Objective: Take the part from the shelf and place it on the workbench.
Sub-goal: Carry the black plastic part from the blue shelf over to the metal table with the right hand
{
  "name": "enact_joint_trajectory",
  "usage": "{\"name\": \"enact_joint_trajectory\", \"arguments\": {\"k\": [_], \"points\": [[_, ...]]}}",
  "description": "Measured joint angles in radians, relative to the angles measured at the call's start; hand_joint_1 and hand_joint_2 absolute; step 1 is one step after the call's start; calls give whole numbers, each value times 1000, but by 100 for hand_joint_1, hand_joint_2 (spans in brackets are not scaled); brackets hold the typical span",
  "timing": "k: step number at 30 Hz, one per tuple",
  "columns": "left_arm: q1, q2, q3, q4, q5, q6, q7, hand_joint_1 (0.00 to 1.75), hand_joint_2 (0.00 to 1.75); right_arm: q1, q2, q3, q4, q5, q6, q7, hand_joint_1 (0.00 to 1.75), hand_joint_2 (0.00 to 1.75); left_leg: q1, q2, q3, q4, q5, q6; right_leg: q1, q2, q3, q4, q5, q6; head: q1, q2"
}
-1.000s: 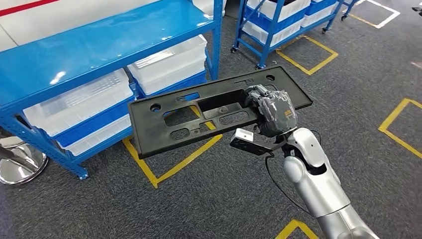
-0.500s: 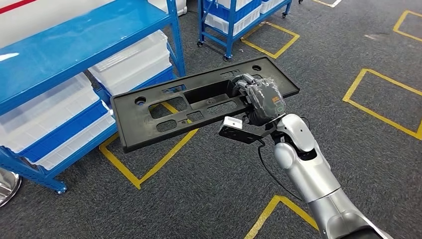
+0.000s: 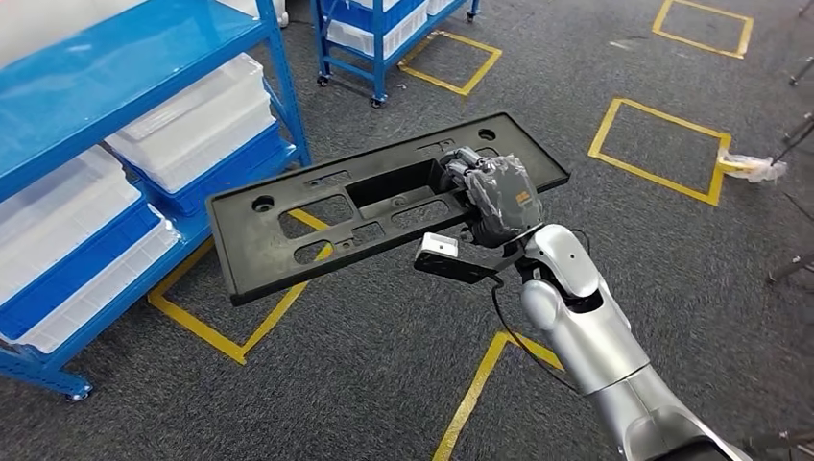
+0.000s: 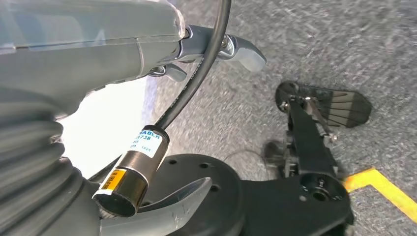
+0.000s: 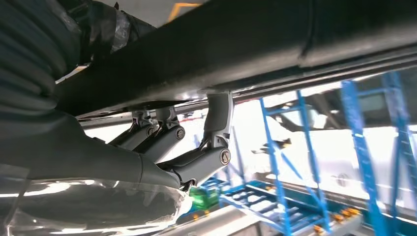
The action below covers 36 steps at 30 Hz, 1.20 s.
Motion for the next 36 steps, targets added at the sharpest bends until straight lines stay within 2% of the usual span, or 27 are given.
{"name": "enact_joint_trajectory", "arguments": {"k": [1, 3, 4, 5, 6, 7, 8, 9, 11, 12, 13, 14, 15, 16, 17, 19, 20, 22, 24, 25, 27, 28, 29, 30, 33, 34, 36], "points": [[-6, 1, 0, 0, 0, -1, -6, 0, 175, 1, 0, 3, -7, 5, 0, 8, 175, 175, -1, 11, -13, 3, 8, -3, -1, -13, 48, -50, 20, 0, 0, 0], [-15, 2, 1, 0, 1, -1, -10, 0, 175, -1, 0, 6, -29, 8, 2, 19, 175, 175, -3, 32, -29, 6, 22, -12, 10, -54, 155, -196, 5, -7, -1, 0], [-18, 2, 2, -1, 1, 0, -11, 0, 175, -2, 0, 6, -37, 7, 3, 20, 175, 175, -2, 43, -31, 5, 29, -18, 19, -66, 186, -247, -10, -13, 0, 0], [-19, 1, 2, -1, 1, 0, -13, 0, 175, -4, -1, 6, -43, 7, 3, 19, 175, 175, 1, 54, -31, 3, 37, -24, 29, -68, 199, -279, -21, -20, -1, 0], [-20, 0, 3, -2, 1, -1, -16, 0, 175, -4, -2, 6, -46, 7, 3, 17, 175, 175, 4, 65, -31, 0, 45, -30, 34, -60, 196, -291, -14, -29, -1, 0], [-21, 0, 3, -4, 1, -3, -19, 0, 175, -5, -3, 6, -46, 7, 3, 16, 175, 175, 7, 62, -34, 0, 44, -36, 35, -50, 189, -297, -1, -37, 0, 0], [-21, -1, 3, -5, 1, -4, -23, 0, 175, -6, -5, 6, -46, 7, 3, 15, 175, 175, 10, 46, -40, 7, 31, -41, 35, -41, 182, -303, 11, -46, 0, 0], [-20, -2, 2, -6, 1, -5, -26, 0, 175, -7, -6, 6, -47, 7, 4, 15, 175, 175, 12, 18, -51, 30, -1, -45, 32, -32, 171, -308, 26, -57, -2, 0], [-16, -4, 2, -7, 1, -5, -30, 0, 175, -9, -6, 6, -49, 7, 8, 15, 175, 175, 13, -41, -82, 137, -100, -46, 31, -10, 142, -310, 53, -70, -4, 0], [-14, -4, 2, -7, 1, -3, -30, 0, 175, -8, -5, 7, -50, 7, 13, 16, 175, 175, 12, -56, -96, 205, -141, -46, 33, 3, 126, -309, 65, -75, -5, 0], [-12, -4, 2, -7, 4, 1, -31, 0, 175, -5, -5, 7, -49, 7, 17, 17, 175, 175, 12, -62, -102, 258, -157, -45, 35, 17, 110, -308, 76, -75, -5, 0], [-10, -4, 2, -7, 7, 5, -33, 0, 175, 0, -5, 7, -47, 9, 19, 18, 175, 175, 12, -64, -95, 281, -147, -44, 36, 30, 95, -306, 85, -75, -5, 0], [-5, -5, 2, -7, 10, 10, -37, 0, 175, 6, -5, 7, -42, 14, 14, 19, 175, 175, 11, -64, -72, 268, -119, -43, 36, 41, 81, -303, 94, -74, -5, 0], [0, -6, 2, -7, 12, 13, -44, 0, 175, 12, -6, 7, -36, 24, 2, 21, 175, 175, 11, -66, -33, 221, -87, -41, 36, 51, 68, -299, 102, -72, -6, 0], [3, -6, 2, -7, 12, 14, -49, 0, 175, 16, -6, 7, -28, 37, -13, 24, 175, 175, 11, -70, 12, 153, -71, -38, 35, 59, 55, -294, 109, -69, -6, 0], [7, -8, 2, -7, 12, 15, -53, 0, 175, 19, -8, 5, -12, 57, -35, 34, 175, 175, 7, -80, 82, 34, -75, -34, 34, 69, 35, -282, 122, -60, -5, 0], [7, -9, 2, -7, 11, 16, -51, 0, 175, 19, -9, 5, -5, 61, -38, 39, 175, 175, 4, -84, 95, 5, -85, -32, 32, 71, 28, -281, 130, -55, -5, 0], [8, -13, 1, -7, 10, 15, -47, 0, 175, 19, -10, 4, 7, 64, -39, 43, 175, 175, 4, -82, 96, -13, -77, -26, 30, 72, 22, -285, 143, -44, -5, 0], [9, -17, 0, -8, 9, 12, -45, 0, 175, 16, -11, 2, 16, 65, -38, 45, 175, 175, 9, -74, 93, -25, -59, -15, 31, 53, 9, -263, 122, -34, -3, 0], [10, -19, 0, -8, 9, 11, -45, 0, 175, 15, -12, 0, 19, 65, -38, 47, 175, 175, 12, -70, 91, -29, -52, -9, 30, 38, -10, -219, 92, -29, -2, 0], [13, -19, -1, -8, 8, 8, -45, 0, 175, 13, -12, -3, 26, 65, -37, 50, 175, 175, 11, -62, 84, -29, -46, -4, 23, 17, -60, -87, 24, -20, 0, 0], [15, -19, -2, -8, 8, 7, -45, 0, 175, 13, -12, -3, 30, 65, -36, 51, 175, 175, 11, -58, 82, -28, -45, -5, 17, 11, -81, -26, 2, -16, 0, 0], [17, -19, -3, -8, 8, 7, -45, 0, 175, 14, -12, -4, 35, 65, -35, 52, 175, 175, 11, -55, 81, -27, -45, -6, 10, 8, -85, 0, -1, -12, 0, 0], [17, -19, -4, -8, 8, 6, -45, 0, 175, 14, -12, -4, 39, 65, -34, 52, 175, 175, 13, -53, 82, -27, -47, -8, 4, 6, -70, -15, 14, -8, 0, 0], [17, -19, -5, -7, 10, 6, -45, 0, 175, 10, -13, -10, 49, 67, -33, 53, 175, 175, 17, -51, 86, -22, -57, -26, -3, -1, 34, -196, 85, 0, 0, 0], [16, -18, -5, -7, 10, 6, -45, 0, 175, 8, -13, -11, 51, 67, -33, 53, 175, 175, 17, -51, 84, -19, -60, -34, -1, -1, 57, -237, 86, -3, 0, 0], [16, -17, -5, -7, 11, 6, -45, 0, 175, 5, -13, -12, 57, 67, -33, 55, 175, 175, 16, -50, 78, -16, -60, -46, 8, 2, 67, -259, 72, -15, -1, 0]]}}
